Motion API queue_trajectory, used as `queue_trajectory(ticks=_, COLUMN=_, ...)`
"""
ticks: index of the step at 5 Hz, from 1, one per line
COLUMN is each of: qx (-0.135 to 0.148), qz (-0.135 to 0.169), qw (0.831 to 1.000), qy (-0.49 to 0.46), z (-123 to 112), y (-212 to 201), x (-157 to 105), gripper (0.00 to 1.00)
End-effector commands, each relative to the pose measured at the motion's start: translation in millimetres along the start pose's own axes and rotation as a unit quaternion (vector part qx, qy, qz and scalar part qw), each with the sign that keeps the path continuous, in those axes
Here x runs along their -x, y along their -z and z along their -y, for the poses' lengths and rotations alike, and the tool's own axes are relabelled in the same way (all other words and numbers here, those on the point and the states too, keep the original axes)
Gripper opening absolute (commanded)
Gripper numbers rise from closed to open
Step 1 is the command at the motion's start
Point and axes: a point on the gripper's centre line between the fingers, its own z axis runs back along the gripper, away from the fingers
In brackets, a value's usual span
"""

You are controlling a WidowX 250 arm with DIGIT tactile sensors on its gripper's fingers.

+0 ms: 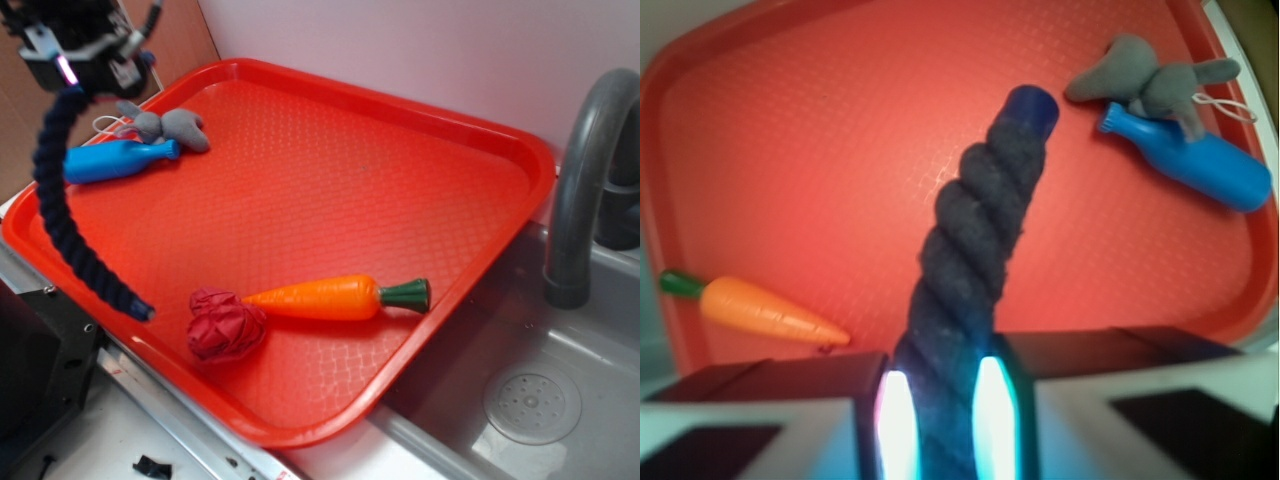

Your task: Grab the blue rope.

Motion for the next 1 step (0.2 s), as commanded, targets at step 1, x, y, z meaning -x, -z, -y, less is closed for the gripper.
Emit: queue_trajectory(ticks=1, qx=-0.014, qz=0.019, qw=1.0, qy=-0.008, z=-13.9, y=-15.7, x=-1.4, gripper=0.0)
